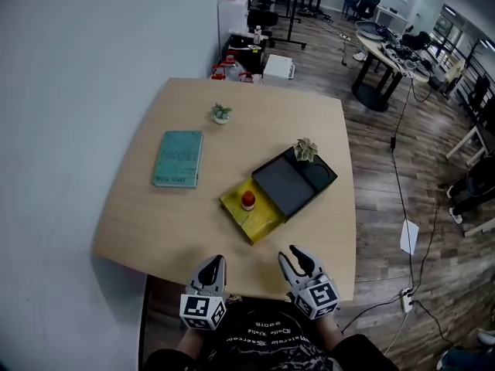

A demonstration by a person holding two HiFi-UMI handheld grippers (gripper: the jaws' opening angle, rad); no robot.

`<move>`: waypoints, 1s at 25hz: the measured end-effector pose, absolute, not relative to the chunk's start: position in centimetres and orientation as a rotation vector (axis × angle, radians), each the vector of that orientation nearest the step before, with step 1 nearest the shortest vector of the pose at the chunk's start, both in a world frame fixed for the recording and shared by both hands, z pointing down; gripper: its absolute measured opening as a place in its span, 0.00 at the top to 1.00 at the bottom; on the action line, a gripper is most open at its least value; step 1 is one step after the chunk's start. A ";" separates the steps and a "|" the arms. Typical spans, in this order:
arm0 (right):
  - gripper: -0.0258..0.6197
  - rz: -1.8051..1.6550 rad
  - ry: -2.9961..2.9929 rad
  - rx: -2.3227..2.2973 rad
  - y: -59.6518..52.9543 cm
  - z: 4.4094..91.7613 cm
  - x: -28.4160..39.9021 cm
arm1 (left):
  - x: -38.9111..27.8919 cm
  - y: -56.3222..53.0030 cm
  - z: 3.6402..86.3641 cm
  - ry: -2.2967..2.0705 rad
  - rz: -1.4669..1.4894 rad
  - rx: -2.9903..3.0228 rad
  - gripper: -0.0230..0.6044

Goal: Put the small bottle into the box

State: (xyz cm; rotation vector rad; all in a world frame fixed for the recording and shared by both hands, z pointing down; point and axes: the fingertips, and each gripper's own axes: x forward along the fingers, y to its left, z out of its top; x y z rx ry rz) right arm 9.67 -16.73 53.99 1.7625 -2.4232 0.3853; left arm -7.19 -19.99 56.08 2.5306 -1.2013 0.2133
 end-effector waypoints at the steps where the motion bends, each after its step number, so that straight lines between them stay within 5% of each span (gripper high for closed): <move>1: 0.74 0.391 -2.429 1.753 -16.7 54.0 9.5 | -7.2 -20.0 56.1 -1.195 0.213 2.533 0.96; 5: 0.94 0.384 -2.423 1.782 -16.9 53.8 9.7 | -7.2 -20.0 55.9 -1.194 0.207 2.537 0.96; 25: 0.95 0.351 -2.349 1.780 -18.4 54.6 9.6 | -7.4 -21.2 56.4 -1.151 0.244 2.557 0.96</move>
